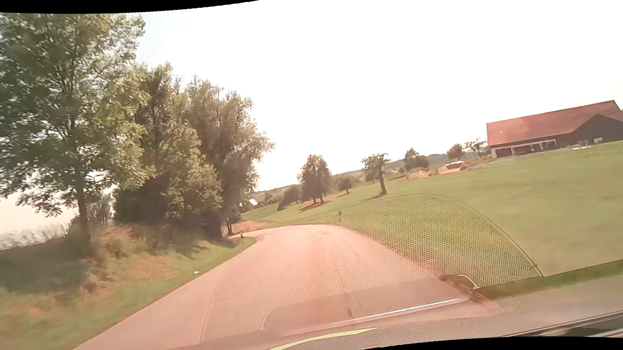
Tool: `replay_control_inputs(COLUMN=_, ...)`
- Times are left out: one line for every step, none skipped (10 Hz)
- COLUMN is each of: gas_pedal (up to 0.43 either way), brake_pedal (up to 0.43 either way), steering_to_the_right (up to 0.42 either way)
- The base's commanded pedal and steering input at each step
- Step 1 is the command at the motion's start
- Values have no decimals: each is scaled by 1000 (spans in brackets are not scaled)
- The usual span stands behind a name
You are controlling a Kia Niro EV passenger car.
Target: Follow the waypoints while adhering to traffic rules and regulations
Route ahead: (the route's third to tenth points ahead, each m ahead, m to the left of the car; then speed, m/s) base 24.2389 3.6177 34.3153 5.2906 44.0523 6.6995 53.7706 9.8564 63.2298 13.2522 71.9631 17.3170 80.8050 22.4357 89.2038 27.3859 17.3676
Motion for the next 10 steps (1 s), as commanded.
replay_control_inputs(gas_pedal=0, brake_pedal=195, steering_to_the_right=-1)
replay_control_inputs(gas_pedal=0, brake_pedal=201, steering_to_the_right=-1)
replay_control_inputs(gas_pedal=0, brake_pedal=201, steering_to_the_right=-5)
replay_control_inputs(gas_pedal=0, brake_pedal=195, steering_to_the_right=-8)
replay_control_inputs(gas_pedal=0, brake_pedal=195, steering_to_the_right=-8)
replay_control_inputs(gas_pedal=0, brake_pedal=195, steering_to_the_right=-11)
replay_control_inputs(gas_pedal=0, brake_pedal=183, steering_to_the_right=-18)
replay_control_inputs(gas_pedal=0, brake_pedal=177, steering_to_the_right=-25)
replay_control_inputs(gas_pedal=0, brake_pedal=165, steering_to_the_right=-30)
replay_control_inputs(gas_pedal=0, brake_pedal=159, steering_to_the_right=-30)
